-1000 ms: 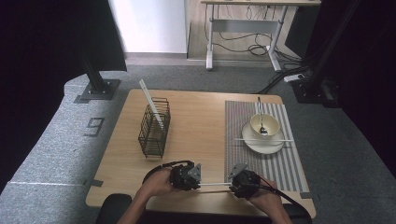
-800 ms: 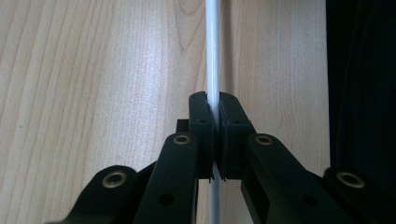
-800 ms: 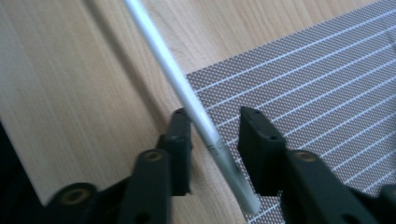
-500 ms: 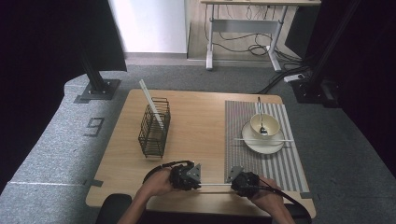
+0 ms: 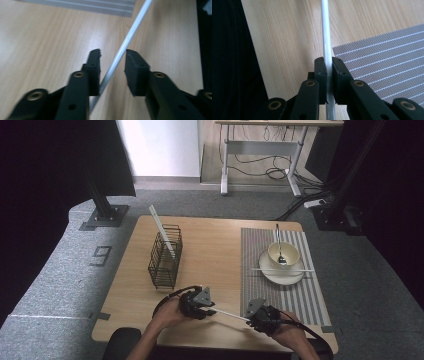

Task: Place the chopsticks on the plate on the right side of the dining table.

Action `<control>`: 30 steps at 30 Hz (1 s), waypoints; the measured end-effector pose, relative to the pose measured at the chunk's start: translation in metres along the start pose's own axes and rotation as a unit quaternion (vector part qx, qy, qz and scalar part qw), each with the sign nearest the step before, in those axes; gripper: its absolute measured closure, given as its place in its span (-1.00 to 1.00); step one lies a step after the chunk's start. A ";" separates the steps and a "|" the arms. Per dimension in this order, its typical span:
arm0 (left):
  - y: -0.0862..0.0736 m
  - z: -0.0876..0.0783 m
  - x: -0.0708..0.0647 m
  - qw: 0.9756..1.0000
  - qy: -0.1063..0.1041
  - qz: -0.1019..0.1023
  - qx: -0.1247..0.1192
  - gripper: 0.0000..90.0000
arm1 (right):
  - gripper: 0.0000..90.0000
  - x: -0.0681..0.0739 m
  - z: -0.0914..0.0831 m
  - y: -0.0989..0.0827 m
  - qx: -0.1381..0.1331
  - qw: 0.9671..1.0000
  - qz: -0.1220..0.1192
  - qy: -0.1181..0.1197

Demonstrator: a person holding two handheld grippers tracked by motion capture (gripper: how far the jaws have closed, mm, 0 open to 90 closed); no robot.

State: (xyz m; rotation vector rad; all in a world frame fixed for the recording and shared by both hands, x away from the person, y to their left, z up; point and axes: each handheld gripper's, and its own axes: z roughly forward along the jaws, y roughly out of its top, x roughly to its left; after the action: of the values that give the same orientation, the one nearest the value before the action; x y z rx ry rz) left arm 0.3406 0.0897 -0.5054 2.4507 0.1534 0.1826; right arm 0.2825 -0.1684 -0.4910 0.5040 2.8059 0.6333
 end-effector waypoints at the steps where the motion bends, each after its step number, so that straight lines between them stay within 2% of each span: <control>1: 0.000 0.000 0.000 1.000 0.006 -0.002 -0.002 0.36 | 0.85 0.000 -0.001 0.000 -0.003 1.000 0.002 0.000; 3: -0.001 -0.001 0.001 1.000 0.021 -0.001 -0.004 0.22 | 0.85 -0.001 -0.002 0.000 -0.004 1.000 0.005 -0.006; 6: -0.003 -0.001 0.002 0.999 0.033 -0.019 -0.019 0.04 | 0.85 -0.004 -0.005 -0.001 -0.008 1.000 0.011 -0.011; 9: -0.004 -0.002 0.003 0.998 0.044 -0.026 -0.023 -0.22 | 0.85 -0.005 -0.006 -0.001 -0.008 1.000 0.017 -0.015; 10: -0.005 -0.003 0.004 0.997 0.062 -0.038 -0.029 -0.31 | 0.85 -0.007 -0.007 -0.002 -0.007 1.000 0.019 -0.020; 15: -0.009 -0.010 0.009 0.991 0.086 -0.089 -0.057 -0.66 | 0.85 -0.012 -0.013 -0.005 -0.008 0.999 0.032 -0.031; 16: -0.009 -0.011 0.010 0.989 0.091 -0.097 -0.060 -0.68 | 0.85 -0.013 -0.014 -0.005 -0.008 0.999 0.035 -0.031; 17: -0.009 -0.011 0.010 0.989 0.091 -0.097 -0.060 -0.68 | 0.85 -0.014 -0.015 -0.006 -0.009 0.999 0.036 -0.033; 18: -0.011 -0.012 0.011 0.987 0.096 -0.112 -0.064 -0.70 | 0.85 -0.015 -0.016 -0.006 -0.008 0.999 0.038 -0.034; 19: -0.011 -0.012 0.011 0.987 0.096 -0.112 -0.064 -0.74 | 0.85 -0.016 -0.016 -0.007 -0.006 0.999 0.039 -0.036; 20: -0.012 -0.012 0.012 0.985 0.097 -0.128 -0.071 -0.78 | 0.85 -0.016 -0.017 -0.007 -0.004 0.998 0.041 -0.039; 21: -0.012 -0.012 0.012 0.985 0.097 -0.128 -0.071 -0.83 | 0.85 -0.016 -0.017 -0.007 -0.004 0.998 0.041 -0.039; 22: -0.013 -0.011 0.013 0.983 0.101 -0.138 -0.073 -0.88 | 0.85 -0.018 -0.018 -0.009 -0.004 0.998 0.043 -0.041; 25: -0.014 -0.010 0.012 0.982 0.110 -0.141 -0.068 -1.00 | 0.85 -0.019 -0.020 -0.011 -0.002 0.998 0.048 -0.047; 29: -0.017 -0.008 0.012 0.979 0.113 -0.155 -0.068 -1.00 | 0.85 -0.023 -0.023 -0.014 -0.001 0.997 0.054 -0.054; 30: -0.017 -0.008 0.012 0.979 0.113 -0.155 -0.068 -1.00 | 0.85 -0.024 -0.024 -0.014 -0.001 0.997 0.056 -0.055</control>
State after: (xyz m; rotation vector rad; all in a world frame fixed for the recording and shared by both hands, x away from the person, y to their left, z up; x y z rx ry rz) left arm 0.3499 0.1095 -0.5091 2.2302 0.5981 0.3226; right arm 0.2940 -0.1986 -0.4732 0.6783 2.6893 0.6104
